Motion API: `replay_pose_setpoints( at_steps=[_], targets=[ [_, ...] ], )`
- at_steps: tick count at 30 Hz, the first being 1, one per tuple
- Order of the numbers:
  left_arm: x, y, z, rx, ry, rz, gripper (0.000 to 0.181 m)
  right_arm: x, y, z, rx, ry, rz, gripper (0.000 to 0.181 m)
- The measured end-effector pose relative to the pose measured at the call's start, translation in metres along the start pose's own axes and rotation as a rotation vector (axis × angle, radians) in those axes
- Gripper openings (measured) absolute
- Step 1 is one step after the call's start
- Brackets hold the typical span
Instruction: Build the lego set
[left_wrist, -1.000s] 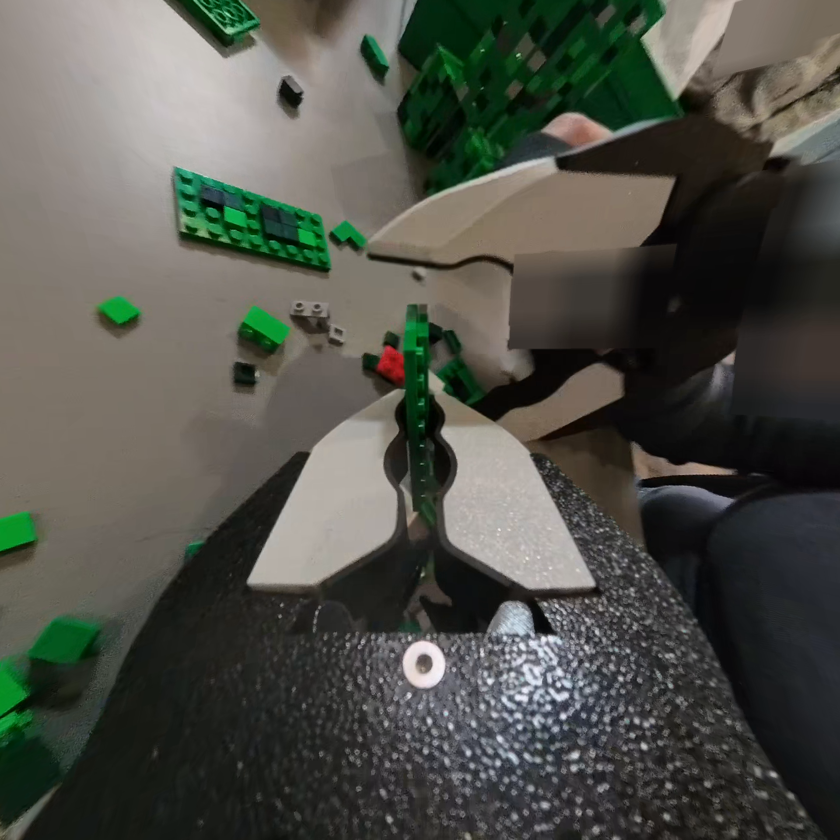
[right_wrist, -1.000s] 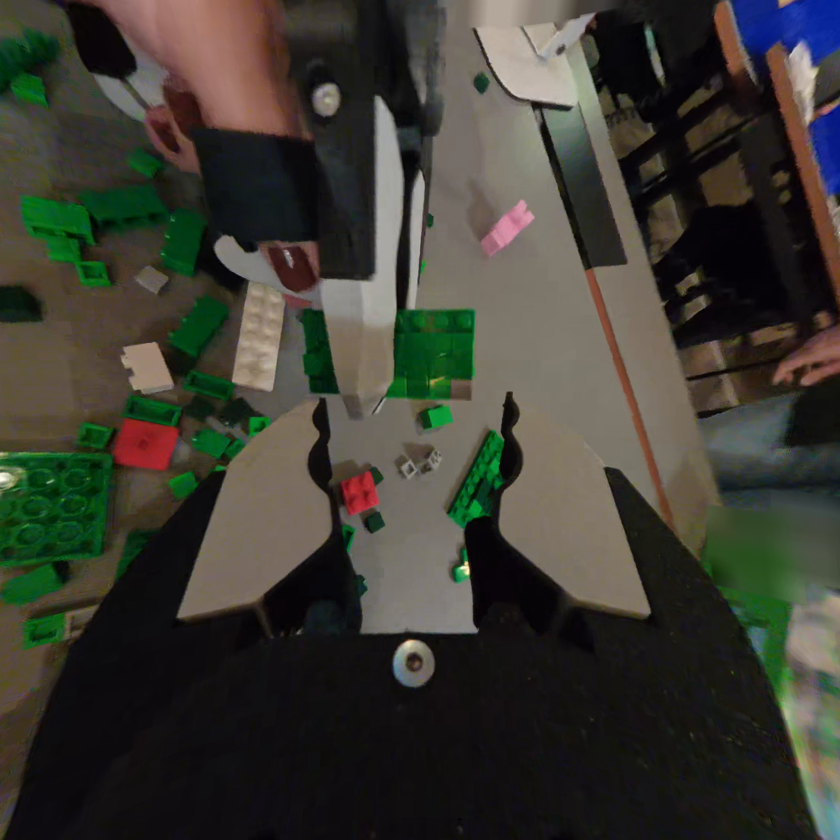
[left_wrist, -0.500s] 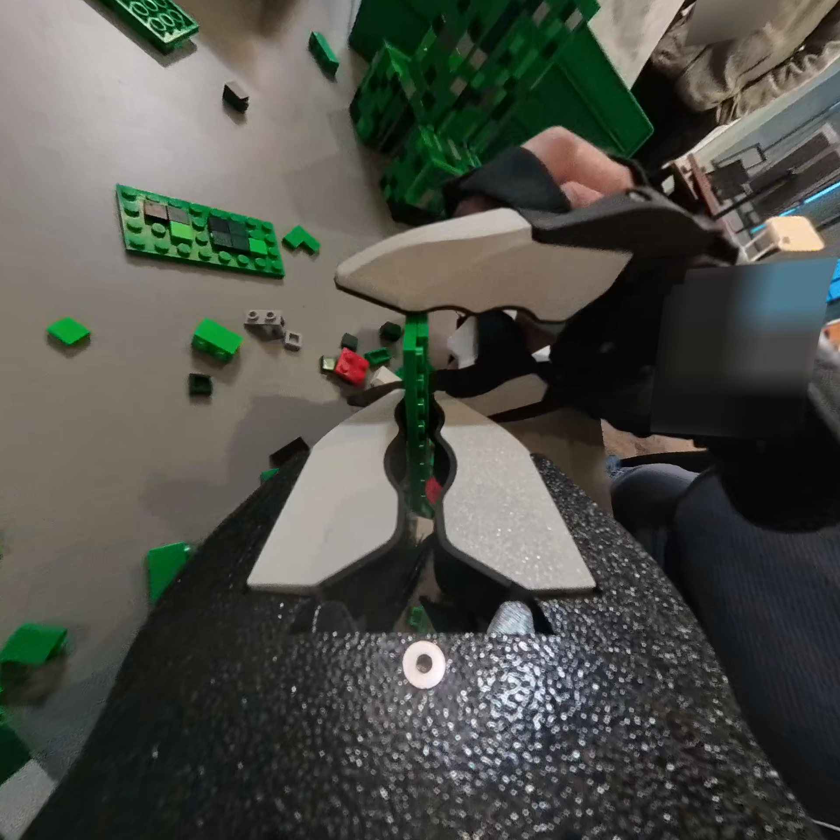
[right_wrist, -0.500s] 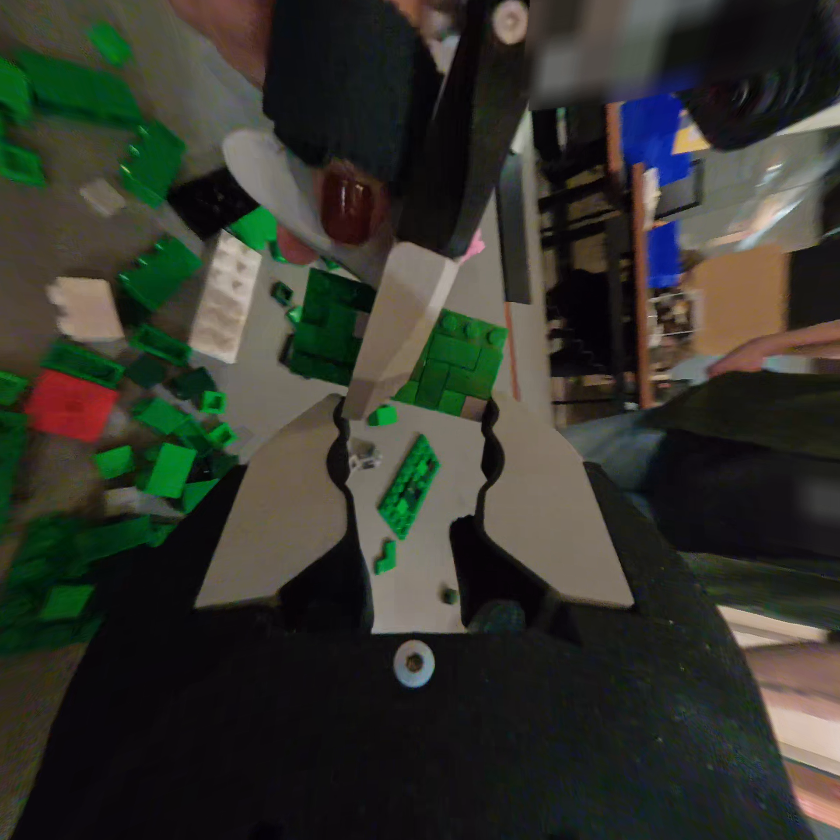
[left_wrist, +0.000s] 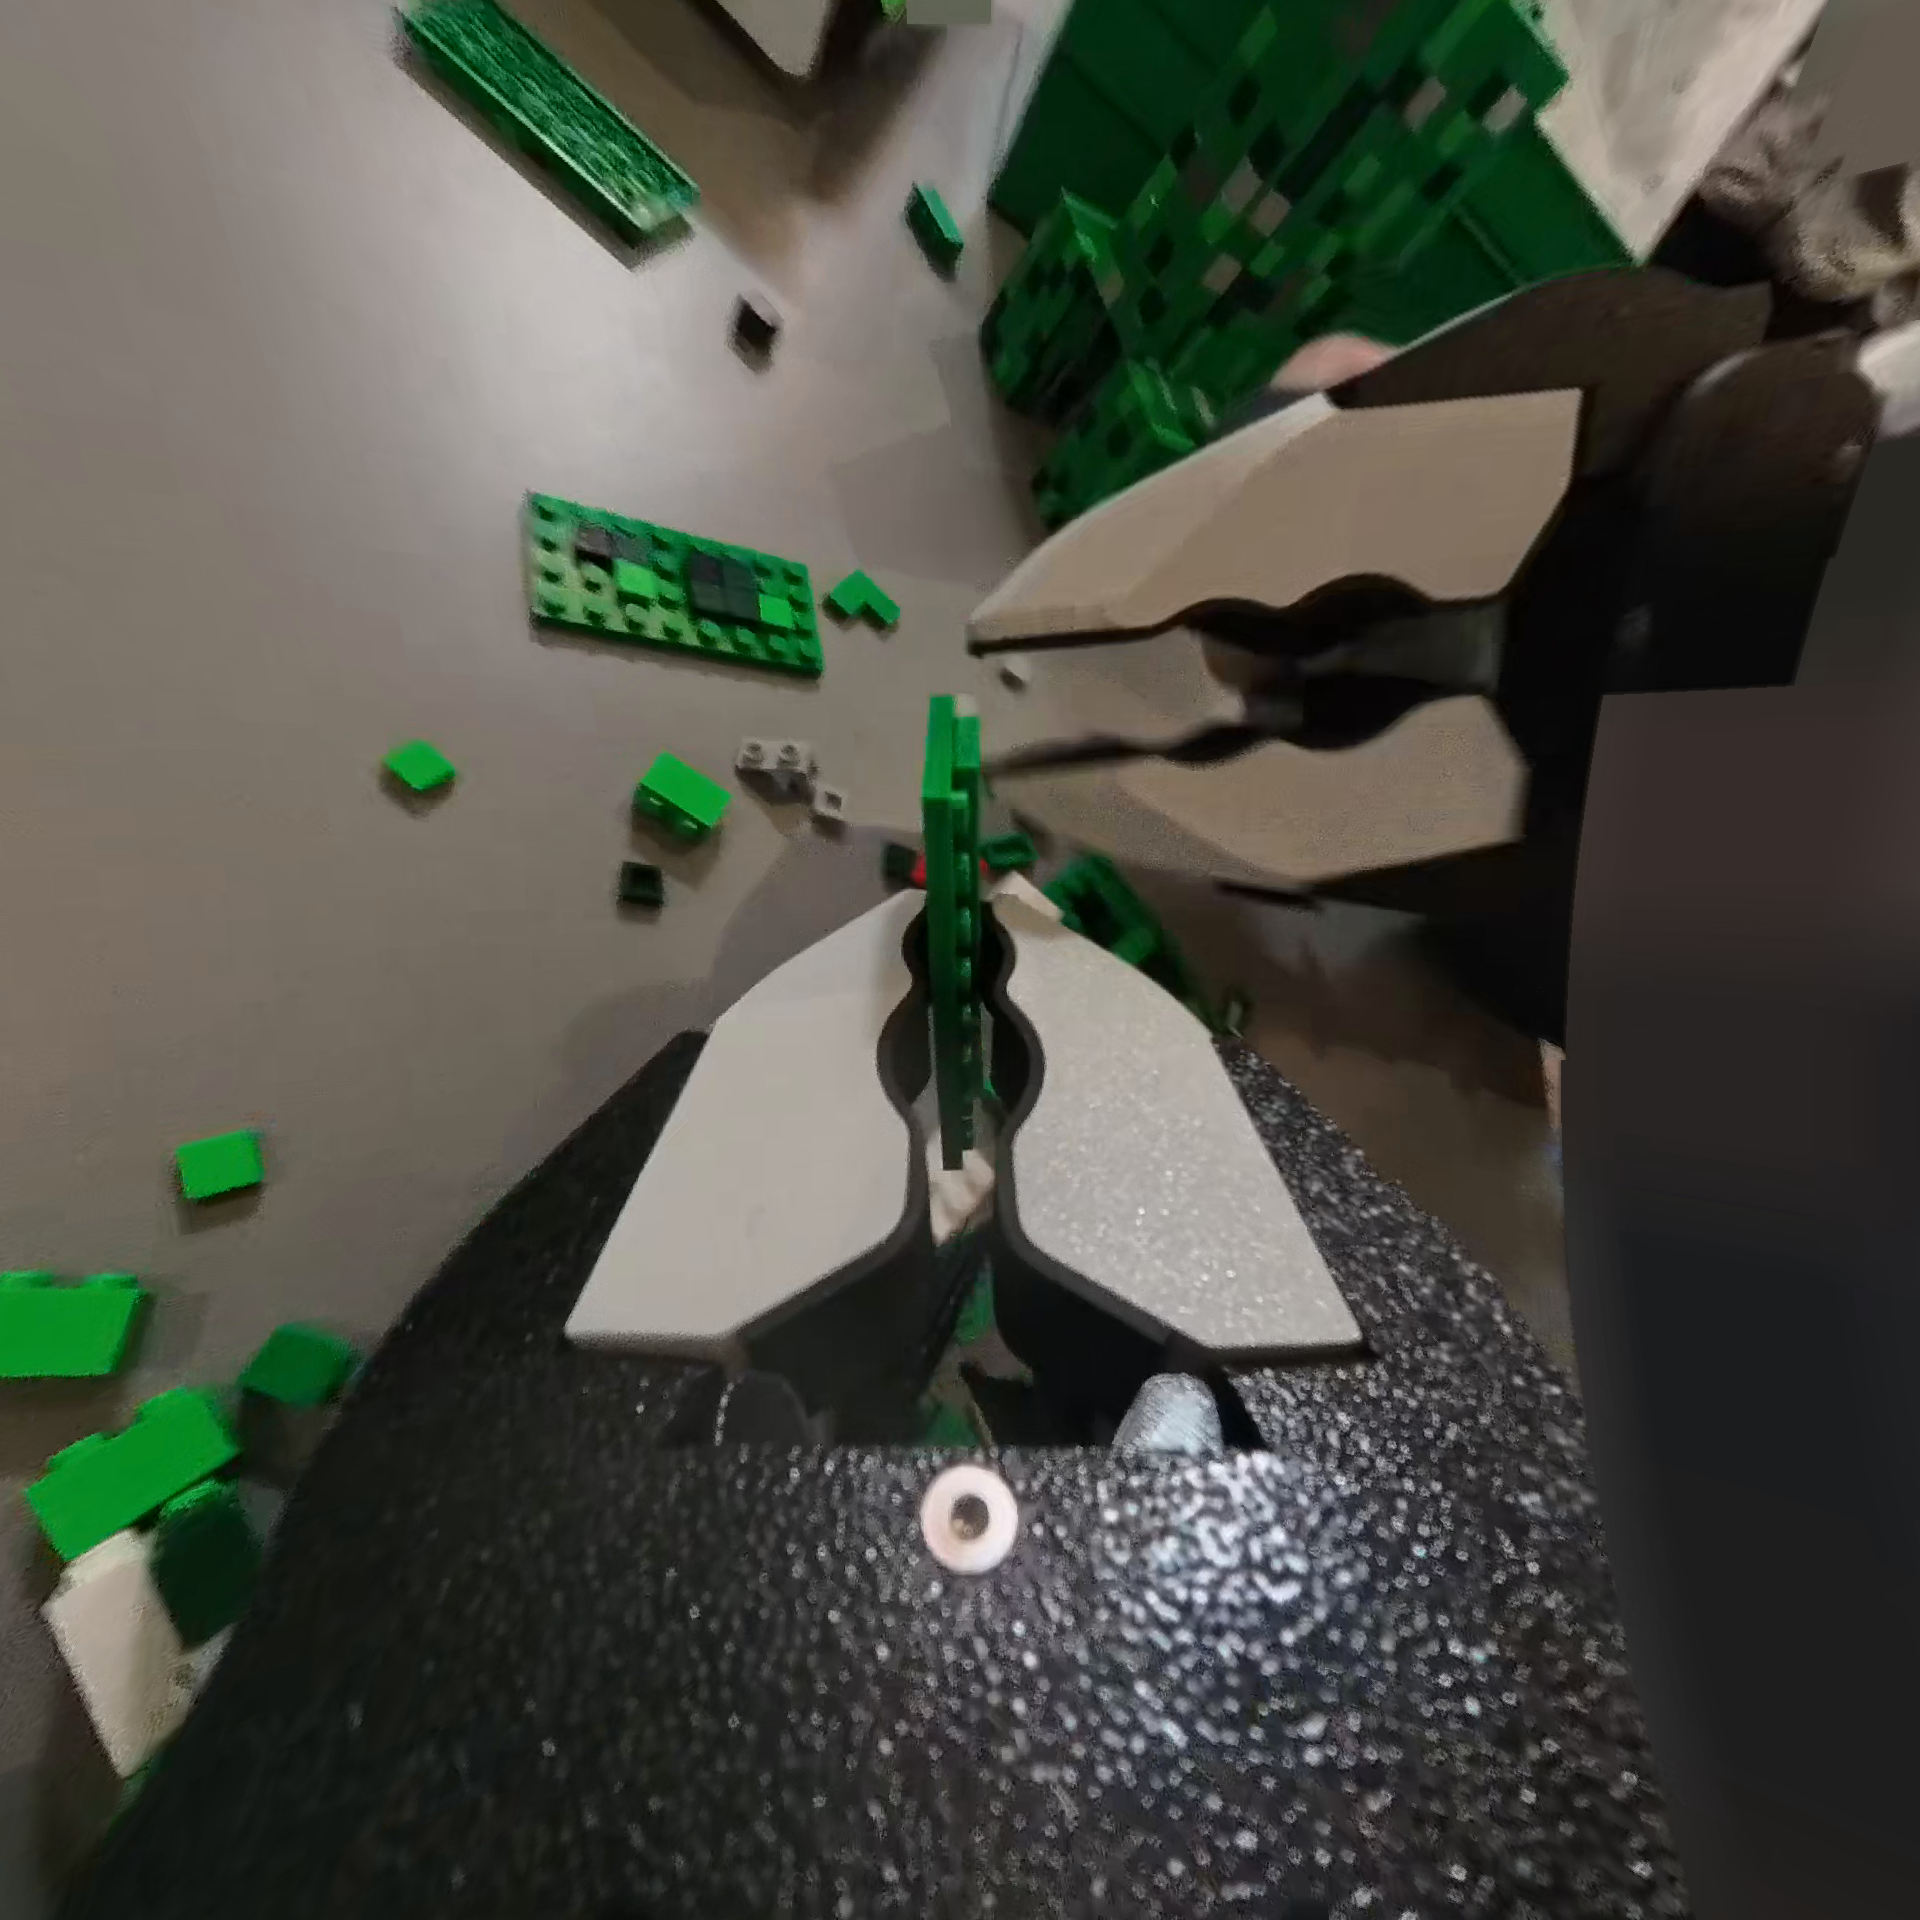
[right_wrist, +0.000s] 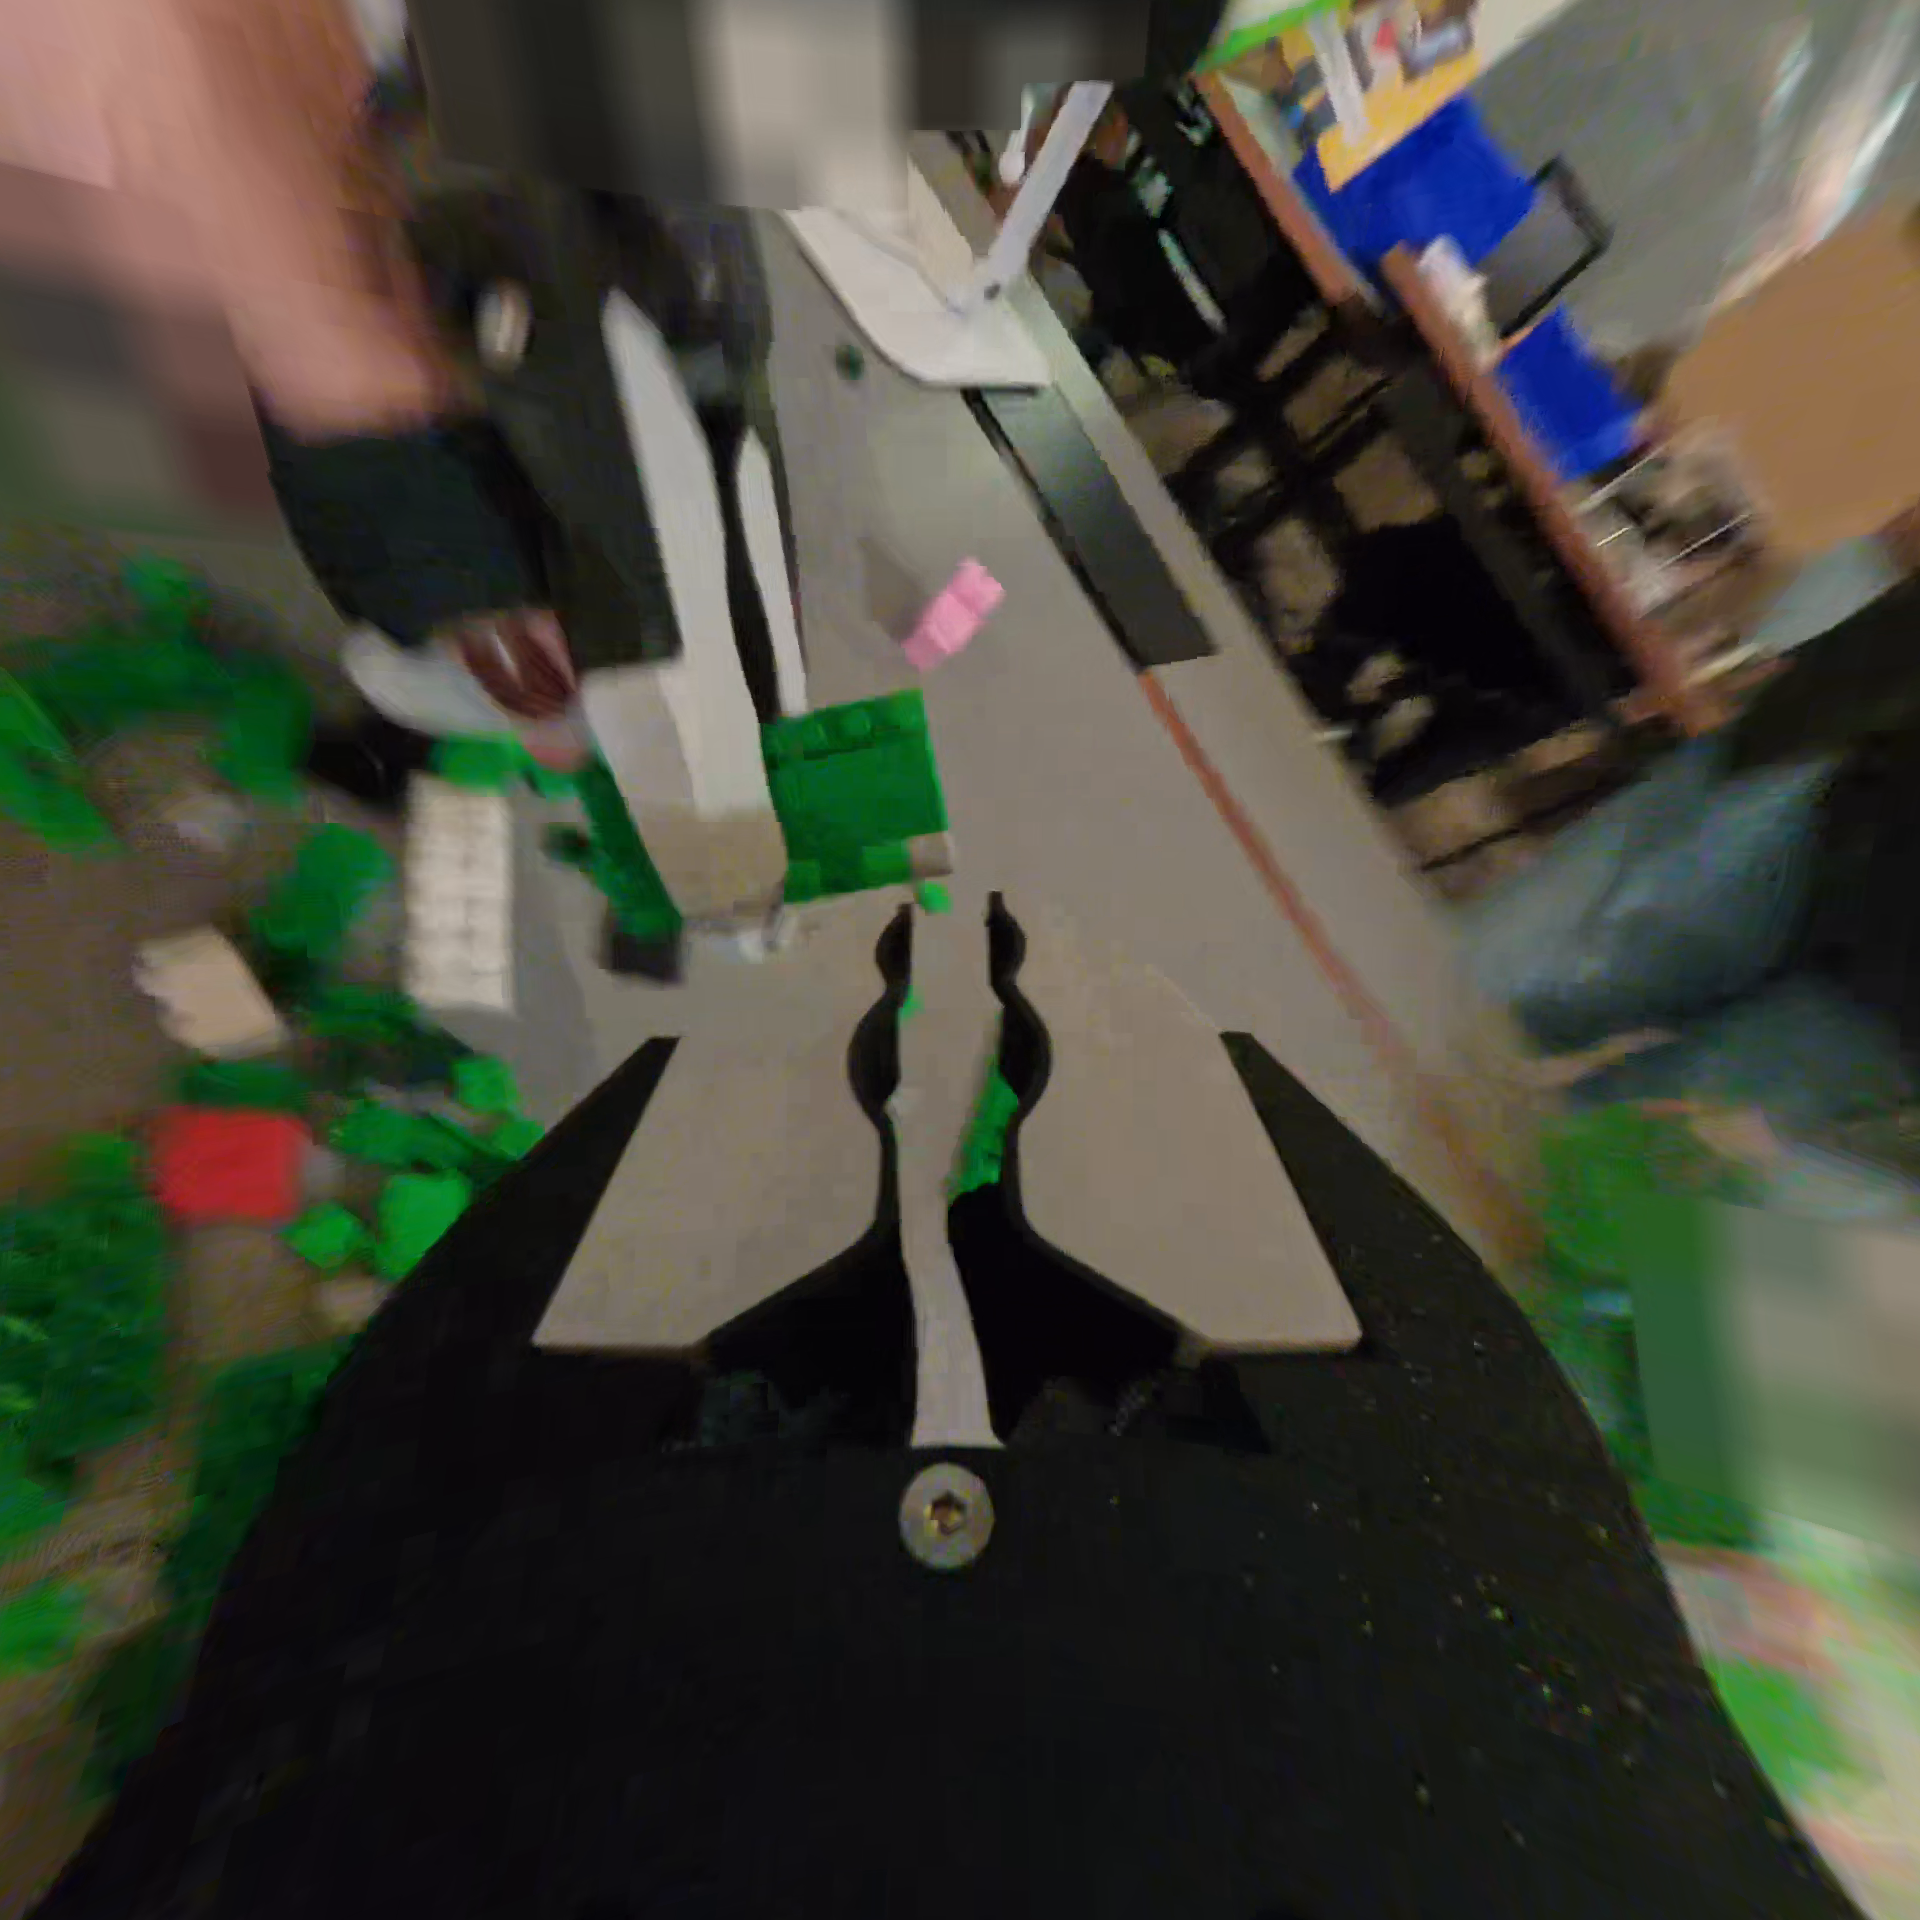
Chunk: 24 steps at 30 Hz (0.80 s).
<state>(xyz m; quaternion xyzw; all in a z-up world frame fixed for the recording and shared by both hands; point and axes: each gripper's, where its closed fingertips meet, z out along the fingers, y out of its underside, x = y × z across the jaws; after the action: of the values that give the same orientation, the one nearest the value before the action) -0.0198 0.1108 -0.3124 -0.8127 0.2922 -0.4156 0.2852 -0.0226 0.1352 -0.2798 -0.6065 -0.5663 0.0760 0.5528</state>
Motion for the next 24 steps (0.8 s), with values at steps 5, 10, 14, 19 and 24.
replay_pose_setpoints(
  at_steps=[5, 10, 14, 19, 24],
  targets=[
    [-0.008, -0.022, 0.005, 0.184, -0.180, 0.221, 0.005, 0.005, -0.019, 0.005, 0.190, -0.108, 0.555, 0.049],
    [-0.001, -0.040, 0.000, 0.319, -0.388, 0.485, 0.006, 0.007, -0.029, 0.006, 0.270, -0.079, 0.739, 0.041],
    [0.002, -0.047, -0.007, 0.369, -0.469, 0.542, 0.005, 0.008, -0.039, 0.002, 0.322, -0.030, 0.730, 0.035],
    [-0.007, -0.047, -0.011, 0.348, -0.551, 0.523, 0.005, 0.009, -0.039, 0.007, 0.301, 0.021, 0.743, 0.035],
    [-0.018, -0.042, -0.010, 0.308, -0.574, 0.466, 0.005, 0.009, -0.032, 0.016, 0.230, 0.098, 0.751, 0.037]
  ],
)
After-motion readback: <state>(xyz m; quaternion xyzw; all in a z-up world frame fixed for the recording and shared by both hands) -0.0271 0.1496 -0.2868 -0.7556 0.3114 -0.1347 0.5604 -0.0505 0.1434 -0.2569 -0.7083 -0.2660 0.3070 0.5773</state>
